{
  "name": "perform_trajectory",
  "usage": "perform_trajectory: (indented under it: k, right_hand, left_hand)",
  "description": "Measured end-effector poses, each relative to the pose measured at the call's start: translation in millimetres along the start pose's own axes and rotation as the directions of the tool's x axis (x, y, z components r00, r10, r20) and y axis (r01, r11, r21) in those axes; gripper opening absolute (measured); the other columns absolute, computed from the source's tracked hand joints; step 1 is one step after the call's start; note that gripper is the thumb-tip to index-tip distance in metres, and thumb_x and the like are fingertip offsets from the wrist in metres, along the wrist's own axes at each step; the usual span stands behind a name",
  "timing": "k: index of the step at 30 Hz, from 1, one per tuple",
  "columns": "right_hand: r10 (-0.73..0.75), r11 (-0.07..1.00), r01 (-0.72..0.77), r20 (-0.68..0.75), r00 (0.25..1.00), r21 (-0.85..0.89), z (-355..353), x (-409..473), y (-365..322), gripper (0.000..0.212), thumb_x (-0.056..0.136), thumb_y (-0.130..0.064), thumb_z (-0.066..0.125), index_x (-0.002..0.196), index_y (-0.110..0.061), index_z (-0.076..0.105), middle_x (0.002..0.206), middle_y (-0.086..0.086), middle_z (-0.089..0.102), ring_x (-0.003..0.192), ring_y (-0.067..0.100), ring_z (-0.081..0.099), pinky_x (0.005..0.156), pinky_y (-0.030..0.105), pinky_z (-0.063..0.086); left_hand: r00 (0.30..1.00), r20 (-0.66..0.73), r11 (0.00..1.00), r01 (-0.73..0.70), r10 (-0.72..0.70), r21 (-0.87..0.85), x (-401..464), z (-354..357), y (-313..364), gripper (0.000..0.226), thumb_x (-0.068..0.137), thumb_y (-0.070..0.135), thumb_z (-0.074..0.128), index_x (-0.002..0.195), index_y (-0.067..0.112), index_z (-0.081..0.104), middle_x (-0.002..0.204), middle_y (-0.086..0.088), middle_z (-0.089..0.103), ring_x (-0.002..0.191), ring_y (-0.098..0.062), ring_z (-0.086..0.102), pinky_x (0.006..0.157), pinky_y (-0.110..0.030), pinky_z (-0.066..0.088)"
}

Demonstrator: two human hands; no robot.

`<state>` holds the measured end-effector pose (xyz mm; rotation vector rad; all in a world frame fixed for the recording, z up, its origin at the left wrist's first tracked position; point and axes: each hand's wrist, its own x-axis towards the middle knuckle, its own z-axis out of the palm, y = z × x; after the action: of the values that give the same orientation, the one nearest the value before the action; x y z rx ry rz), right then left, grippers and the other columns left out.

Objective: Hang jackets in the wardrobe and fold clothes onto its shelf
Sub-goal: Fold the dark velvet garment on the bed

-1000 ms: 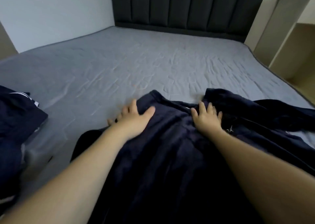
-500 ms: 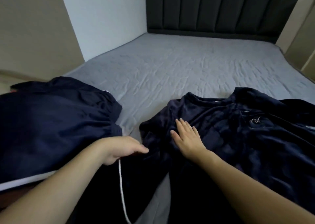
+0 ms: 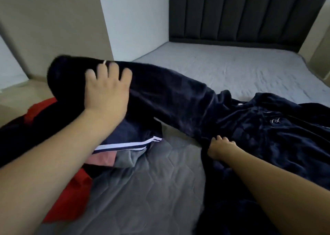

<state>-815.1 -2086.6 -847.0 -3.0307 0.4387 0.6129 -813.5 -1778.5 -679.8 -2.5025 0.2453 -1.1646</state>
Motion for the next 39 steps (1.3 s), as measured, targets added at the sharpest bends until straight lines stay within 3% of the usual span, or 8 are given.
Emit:
perform_trajectory:
  k: [5,12,17,24,30,33,35,39]
  right_hand:
    - [-0.148,0.985,0.153,-0.061,0.987,0.078,0,-22,-27,0.087,0.087,-0.051,0.048,0.154,-0.025,-0.001,0.162,0.002,-0.005,0.148,0.029,0.001,0.114,0.058,0.011]
    - [-0.292,0.951,0.306,-0.225,0.929,0.029,-2,-25,-54,0.097,0.083,-0.045,0.054,0.151,-0.035,-0.015,0.158,-0.007,0.009,0.145,0.023,0.011,0.113,0.058,0.014]
    - [-0.323,0.933,0.346,-0.192,0.927,0.103,-40,-14,-67,0.088,0.085,-0.043,0.054,0.153,-0.036,-0.001,0.162,-0.006,-0.004,0.148,0.021,0.002,0.117,0.052,0.012]
    - [-0.231,0.956,0.237,-0.055,0.971,0.170,-1,-38,25,0.068,0.096,-0.062,0.030,0.153,-0.037,0.004,0.162,-0.008,-0.001,0.149,0.015,0.005,0.118,0.047,0.001]
    - [0.029,0.995,-0.032,0.034,0.999,0.097,26,-74,176,0.057,0.098,-0.059,0.017,0.152,-0.042,0.010,0.162,-0.010,-0.004,0.149,0.016,0.000,0.116,0.054,0.000]
    - [0.172,0.962,-0.170,0.005,0.985,0.212,42,-99,232,0.063,0.096,-0.064,0.021,0.152,-0.039,0.011,0.162,-0.011,-0.001,0.149,0.017,0.006,0.116,0.054,0.003]
    - [0.181,0.945,-0.164,-0.035,0.983,0.283,57,-115,259,0.069,0.093,-0.067,0.023,0.153,-0.035,0.011,0.161,-0.011,0.001,0.148,0.014,0.007,0.117,0.050,0.002]
    - [0.037,0.992,-0.005,-0.254,0.966,0.126,84,-154,308,0.085,0.076,-0.082,0.013,0.151,-0.042,0.008,0.159,-0.014,0.008,0.147,0.012,0.005,0.117,0.047,-0.004]
  left_hand:
    - [0.882,0.471,1.000,-0.028,0.019,0.013,-63,47,-5,0.059,0.089,0.024,0.043,0.145,0.033,0.028,0.150,-0.007,0.023,0.124,-0.032,0.030,0.096,-0.051,0.034]
    - [0.802,0.598,1.000,-0.008,0.016,-0.016,-29,54,-28,0.056,0.095,0.012,0.037,0.148,0.027,0.028,0.149,-0.010,0.029,0.129,-0.037,0.036,0.101,-0.057,0.038]
    - [0.446,0.830,0.940,0.100,-0.336,0.326,-25,39,-40,0.081,0.094,0.031,0.045,0.155,0.016,-0.007,0.161,-0.015,-0.001,0.142,-0.049,0.012,0.105,-0.073,0.020]
    - [0.741,0.585,0.884,-0.023,0.329,-0.468,10,55,55,0.060,0.096,0.046,0.027,0.153,0.039,0.008,0.163,0.002,0.002,0.149,-0.025,-0.002,0.117,-0.057,-0.006]
    - [0.434,0.893,0.918,-0.392,0.120,0.067,-26,65,114,0.067,0.097,0.052,0.022,0.155,0.026,0.003,0.163,-0.006,-0.006,0.147,-0.038,-0.010,0.109,-0.066,-0.017]
    - [0.542,0.764,0.905,0.014,0.350,-0.424,-37,0,181,0.065,0.091,0.057,0.036,0.147,0.026,0.028,0.156,-0.006,0.021,0.141,-0.033,0.021,0.115,-0.057,0.013]
    - [0.525,0.666,0.590,0.336,0.530,-0.734,-70,-47,216,0.061,0.074,0.081,0.041,0.119,0.039,0.043,0.130,0.004,0.044,0.114,-0.017,0.048,0.094,-0.039,0.042]
    - [0.442,0.575,0.576,0.150,0.688,-0.804,-152,-100,233,0.073,0.058,0.093,0.051,0.114,0.050,0.032,0.117,0.017,0.043,0.107,-0.008,0.046,0.083,-0.033,0.044]
